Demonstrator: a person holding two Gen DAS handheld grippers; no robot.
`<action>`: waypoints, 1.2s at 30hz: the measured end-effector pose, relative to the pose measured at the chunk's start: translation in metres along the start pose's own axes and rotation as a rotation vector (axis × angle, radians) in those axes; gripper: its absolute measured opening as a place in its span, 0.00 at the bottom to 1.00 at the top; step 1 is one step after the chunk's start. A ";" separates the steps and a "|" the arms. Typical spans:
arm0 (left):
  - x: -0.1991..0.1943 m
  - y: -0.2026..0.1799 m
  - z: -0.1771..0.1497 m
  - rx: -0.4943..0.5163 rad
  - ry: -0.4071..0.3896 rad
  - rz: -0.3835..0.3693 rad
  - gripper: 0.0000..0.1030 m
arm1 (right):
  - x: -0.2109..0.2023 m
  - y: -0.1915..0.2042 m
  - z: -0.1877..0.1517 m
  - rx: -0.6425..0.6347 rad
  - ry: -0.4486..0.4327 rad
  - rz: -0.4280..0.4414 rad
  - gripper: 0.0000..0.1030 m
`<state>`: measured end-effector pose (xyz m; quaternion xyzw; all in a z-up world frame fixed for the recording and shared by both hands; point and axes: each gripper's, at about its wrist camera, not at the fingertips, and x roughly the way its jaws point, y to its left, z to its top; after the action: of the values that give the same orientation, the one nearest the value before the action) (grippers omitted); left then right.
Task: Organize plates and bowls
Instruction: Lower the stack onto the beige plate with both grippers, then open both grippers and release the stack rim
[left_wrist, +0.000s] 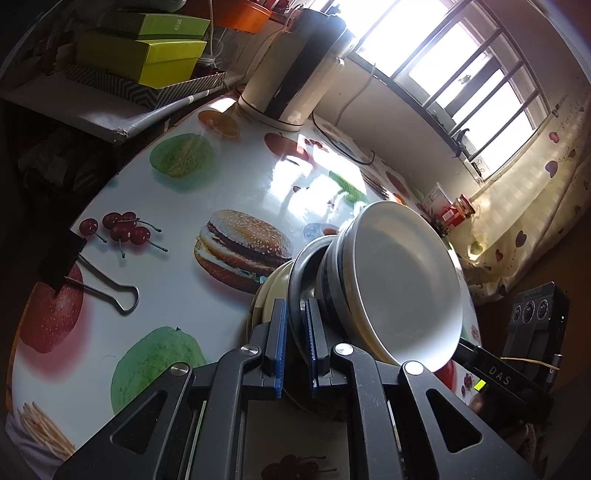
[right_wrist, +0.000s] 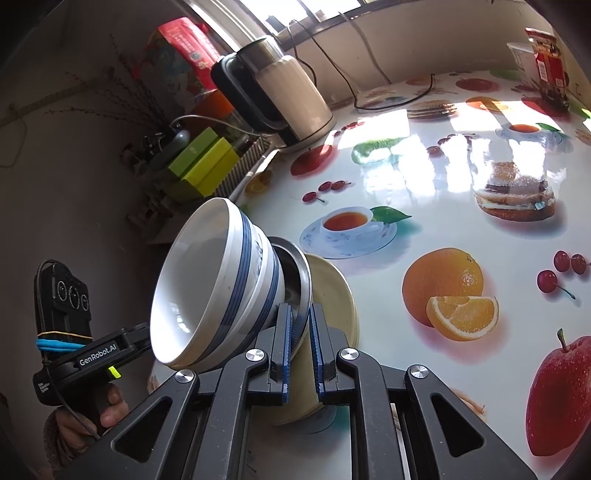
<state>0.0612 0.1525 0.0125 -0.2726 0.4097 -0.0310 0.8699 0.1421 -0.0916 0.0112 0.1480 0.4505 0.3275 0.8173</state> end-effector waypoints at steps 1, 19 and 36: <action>0.000 0.000 0.000 0.002 0.000 0.001 0.09 | 0.000 0.000 0.000 -0.002 0.000 -0.003 0.12; -0.005 0.000 -0.002 0.017 -0.013 0.044 0.24 | -0.009 -0.002 -0.005 -0.013 -0.022 -0.060 0.26; -0.030 -0.013 -0.019 0.117 -0.078 0.169 0.46 | -0.031 0.011 -0.021 -0.070 -0.067 -0.098 0.40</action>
<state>0.0296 0.1417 0.0303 -0.1871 0.3944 0.0291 0.8992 0.1081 -0.1052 0.0257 0.1080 0.4179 0.2976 0.8515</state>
